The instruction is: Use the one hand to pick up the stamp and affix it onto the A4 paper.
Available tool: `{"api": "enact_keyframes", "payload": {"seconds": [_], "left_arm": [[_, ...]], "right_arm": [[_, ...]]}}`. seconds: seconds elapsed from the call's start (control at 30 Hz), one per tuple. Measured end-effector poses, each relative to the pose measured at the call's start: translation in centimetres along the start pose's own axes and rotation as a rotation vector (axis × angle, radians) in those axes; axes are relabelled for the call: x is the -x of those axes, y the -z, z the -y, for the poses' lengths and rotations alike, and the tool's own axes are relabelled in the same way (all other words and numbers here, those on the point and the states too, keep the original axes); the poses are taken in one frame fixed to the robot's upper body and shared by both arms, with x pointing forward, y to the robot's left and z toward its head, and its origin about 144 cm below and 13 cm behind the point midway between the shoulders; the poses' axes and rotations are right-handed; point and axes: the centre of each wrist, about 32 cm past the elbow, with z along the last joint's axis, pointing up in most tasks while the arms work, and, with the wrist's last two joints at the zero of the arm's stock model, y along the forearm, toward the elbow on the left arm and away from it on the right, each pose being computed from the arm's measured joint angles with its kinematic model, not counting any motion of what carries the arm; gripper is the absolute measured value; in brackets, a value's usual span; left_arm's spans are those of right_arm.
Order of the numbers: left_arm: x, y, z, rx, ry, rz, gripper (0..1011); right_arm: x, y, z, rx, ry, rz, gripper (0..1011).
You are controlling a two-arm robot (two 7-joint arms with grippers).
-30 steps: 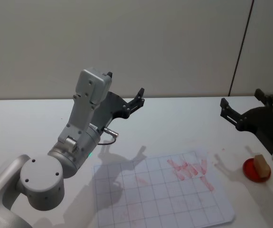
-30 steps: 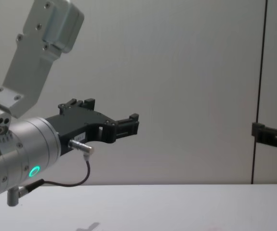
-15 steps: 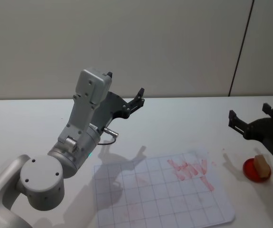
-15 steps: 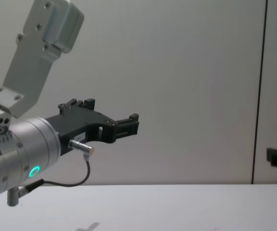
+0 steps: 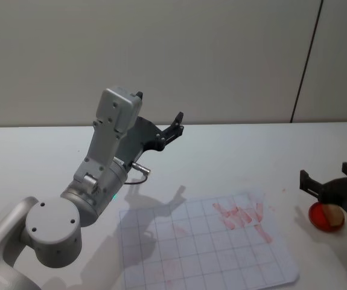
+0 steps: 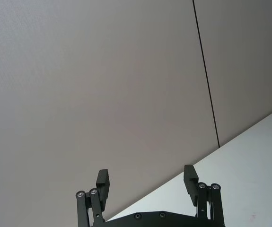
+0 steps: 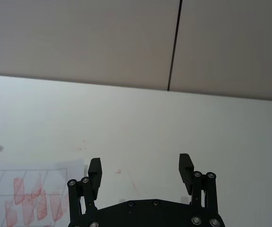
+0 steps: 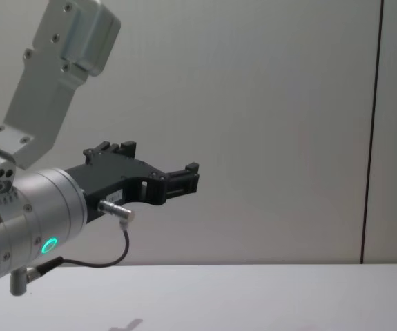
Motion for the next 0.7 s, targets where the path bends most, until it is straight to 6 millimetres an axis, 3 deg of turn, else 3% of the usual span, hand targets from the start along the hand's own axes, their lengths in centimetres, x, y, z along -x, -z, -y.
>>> {"api": "enact_keyframes", "payload": {"seconds": [0.7], "left_arm": [[0.0,0.0,0.0,0.000,0.000,0.000,1001]], "right_arm": [[-0.6,2.1,0.6,0.133,0.043,0.006,1001]]}}
